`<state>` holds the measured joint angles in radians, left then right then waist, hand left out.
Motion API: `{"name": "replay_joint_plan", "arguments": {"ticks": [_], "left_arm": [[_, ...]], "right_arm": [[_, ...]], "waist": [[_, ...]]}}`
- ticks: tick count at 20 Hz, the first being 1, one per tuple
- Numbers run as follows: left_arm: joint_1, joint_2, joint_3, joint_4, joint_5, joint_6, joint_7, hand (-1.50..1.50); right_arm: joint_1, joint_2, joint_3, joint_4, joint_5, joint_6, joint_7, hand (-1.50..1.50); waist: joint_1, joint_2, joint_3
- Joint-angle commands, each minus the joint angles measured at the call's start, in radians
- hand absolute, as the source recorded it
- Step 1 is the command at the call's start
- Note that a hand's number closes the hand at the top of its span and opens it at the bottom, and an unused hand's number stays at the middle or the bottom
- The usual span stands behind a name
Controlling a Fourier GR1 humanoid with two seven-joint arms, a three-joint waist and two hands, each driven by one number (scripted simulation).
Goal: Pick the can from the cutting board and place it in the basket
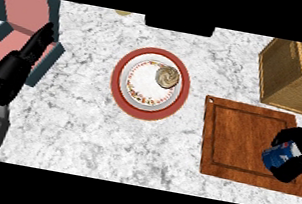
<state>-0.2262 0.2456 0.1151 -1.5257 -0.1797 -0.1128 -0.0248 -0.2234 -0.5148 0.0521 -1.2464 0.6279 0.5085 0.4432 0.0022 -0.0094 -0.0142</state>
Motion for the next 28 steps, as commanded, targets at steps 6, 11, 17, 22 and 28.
{"name": "replay_joint_plan", "arguments": {"ticks": [6, 11, 17, 22, 28], "left_arm": [[-0.007, -0.006, -0.005, -0.026, 0.006, -0.009, 0.015, 0.00], [-0.003, 0.004, 0.008, -0.035, 0.024, -0.022, 0.001, 0.00], [-0.008, 0.008, 0.011, -0.015, 0.031, -0.033, -0.009, 0.00], [-0.013, -0.023, -0.016, -0.014, 0.020, -0.021, 0.001, 0.00], [-0.021, -0.004, -0.017, -0.007, 0.023, -0.044, -0.001, 0.00]], "right_arm": [[-0.018, -0.329, -0.092, 0.223, 0.079, -0.120, -0.476, 1.50], [-0.045, -0.430, -0.165, 0.318, 0.091, -0.247, -0.635, 1.50], [-0.159, -0.468, -0.362, 0.443, -0.047, -0.375, -0.823, 1.50], [-0.286, -0.466, -0.521, 0.537, -0.253, -0.283, -0.995, 1.50], [-0.382, -0.580, -0.588, 0.679, -0.334, -0.111, -1.171, 1.50]], "waist": [[0.023, 0.032, 0.025], [0.048, 0.043, 0.034], [0.047, 0.037, 0.034], [0.049, 0.031, 0.031], [0.067, 0.038, 0.025]]}}
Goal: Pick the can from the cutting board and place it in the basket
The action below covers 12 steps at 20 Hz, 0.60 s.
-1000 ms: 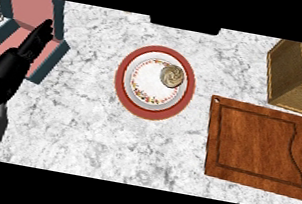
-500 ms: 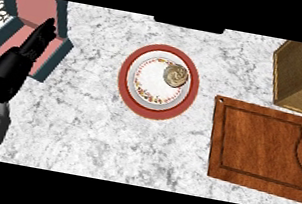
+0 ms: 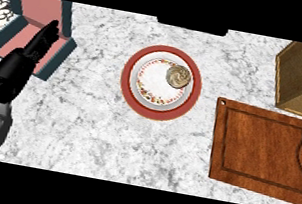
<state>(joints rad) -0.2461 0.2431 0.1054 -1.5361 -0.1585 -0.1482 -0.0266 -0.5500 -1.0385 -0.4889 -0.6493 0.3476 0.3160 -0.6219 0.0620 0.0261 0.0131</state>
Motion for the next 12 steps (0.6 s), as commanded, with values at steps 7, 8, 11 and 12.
{"name": "replay_joint_plan", "arguments": {"ticks": [7, 8, 11, 12], "left_arm": [[0.000, -0.017, -0.034, -0.009, -0.027, 0.008, -0.016, 0.00], [-0.035, -0.023, -0.043, 0.002, -0.032, 0.009, 0.010, 0.00], [-0.071, -0.005, -0.019, 0.036, -0.014, -0.005, 0.010, 0.00], [-0.058, -0.002, -0.008, 0.045, -0.022, 0.008, -0.006, 0.00]], "right_arm": [[-0.236, -0.148, 0.019, 0.177, -0.048, 0.293, -0.101, 1.50], [-0.281, -0.158, 0.043, 0.175, -0.035, 0.307, -0.055, 1.50], [-0.373, -0.112, 0.122, 0.159, 0.005, 0.314, 0.004, 1.50], [-0.370, -0.136, 0.119, 0.184, 0.002, 0.344, -0.026, 1.50]], "waist": [[0.027, -0.001, -0.009], [0.033, 0.003, -0.009], [0.034, 0.004, -0.012], [0.026, 0.004, -0.011]]}}
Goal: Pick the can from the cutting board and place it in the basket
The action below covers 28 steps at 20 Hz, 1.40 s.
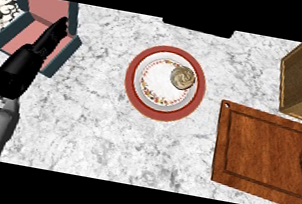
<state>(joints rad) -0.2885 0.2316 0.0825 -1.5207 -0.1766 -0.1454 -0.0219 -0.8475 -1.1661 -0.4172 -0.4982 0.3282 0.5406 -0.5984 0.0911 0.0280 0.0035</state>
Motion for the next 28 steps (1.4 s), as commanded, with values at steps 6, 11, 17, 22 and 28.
{"name": "replay_joint_plan", "arguments": {"ticks": [6, 11, 17, 22, 28], "left_arm": [[0.004, 0.002, 0.001, 0.004, 0.013, -0.020, 0.017, 0.00], [-0.022, 0.022, 0.027, 0.025, 0.024, -0.029, 0.021, 0.00], [-0.003, -0.002, 0.011, -0.031, 0.000, 0.008, 0.036, 0.00], [0.055, -0.002, 0.009, -0.043, 0.006, -0.005, 0.004, 0.00], [0.035, 0.027, 0.039, 0.004, 0.017, -0.023, -0.033, 0.00]], "right_arm": [[-0.243, 0.075, 0.130, 0.074, 0.071, 0.104, 0.083, 1.50], [-0.303, 0.132, 0.204, 0.105, 0.129, 0.124, 0.105, 1.50], [-0.345, 0.168, 0.276, 0.171, 0.202, 0.135, 0.147, 1.50], [-0.301, 0.159, 0.388, 0.138, 0.339, -0.010, 0.074, 1.50], [-0.292, 0.114, 0.484, 0.150, 0.461, -0.076, -0.056, 1.50]], "waist": [[-0.005, -0.004, -0.002], [-0.021, -0.005, -0.002], [-0.021, -0.006, -0.002], [-0.021, -0.005, -0.001], [-0.030, 0.000, -0.001]]}}
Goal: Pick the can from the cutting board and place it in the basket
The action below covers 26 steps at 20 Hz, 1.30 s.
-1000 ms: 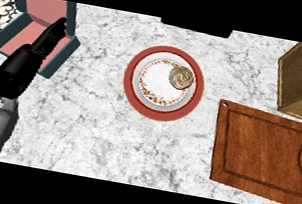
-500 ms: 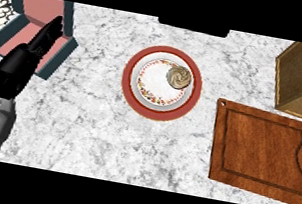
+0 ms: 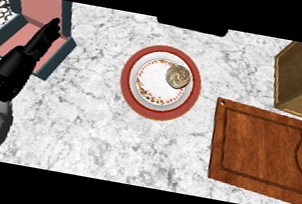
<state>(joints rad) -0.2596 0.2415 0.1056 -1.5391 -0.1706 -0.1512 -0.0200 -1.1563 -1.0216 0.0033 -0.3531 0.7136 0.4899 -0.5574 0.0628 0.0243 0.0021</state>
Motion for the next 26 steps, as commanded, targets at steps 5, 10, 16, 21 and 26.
{"name": "replay_joint_plan", "arguments": {"ticks": [5, 10, 16, 21, 26], "left_arm": [[-0.027, 0.023, 0.022, -0.015, 0.014, -0.015, 0.022, 0.00], [0.020, -0.011, -0.004, 0.021, -0.028, 0.022, -0.029, 0.00], [-0.007, -0.006, 0.000, 0.004, -0.008, 0.005, 0.006, 0.00], [-0.029, -0.006, -0.001, 0.000, -0.003, -0.001, 0.000, 0.00], [0.005, -0.024, -0.021, -0.017, -0.016, 0.009, -0.008, 0.00]], "right_arm": [[-0.055, 0.020, 0.054, 0.106, 0.075, 0.068, -0.094, -1.50], [-0.065, 0.056, 0.002, 0.157, 0.020, 0.090, -0.116, -1.50], [-0.158, 0.015, -0.197, 0.275, -0.169, 0.143, 0.020, -1.50], [-0.184, -0.033, -0.336, 0.350, -0.300, 0.033, 0.187, -1.50], [-0.126, -0.114, -0.420, 0.352, -0.386, -0.021, 0.272, -1.50]], "waist": [[0.005, -0.001, 0.000], [-0.013, -0.004, 0.000], [-0.003, -0.003, 0.001], [0.004, 0.007, 0.002], [0.015, 0.018, 0.005]]}}
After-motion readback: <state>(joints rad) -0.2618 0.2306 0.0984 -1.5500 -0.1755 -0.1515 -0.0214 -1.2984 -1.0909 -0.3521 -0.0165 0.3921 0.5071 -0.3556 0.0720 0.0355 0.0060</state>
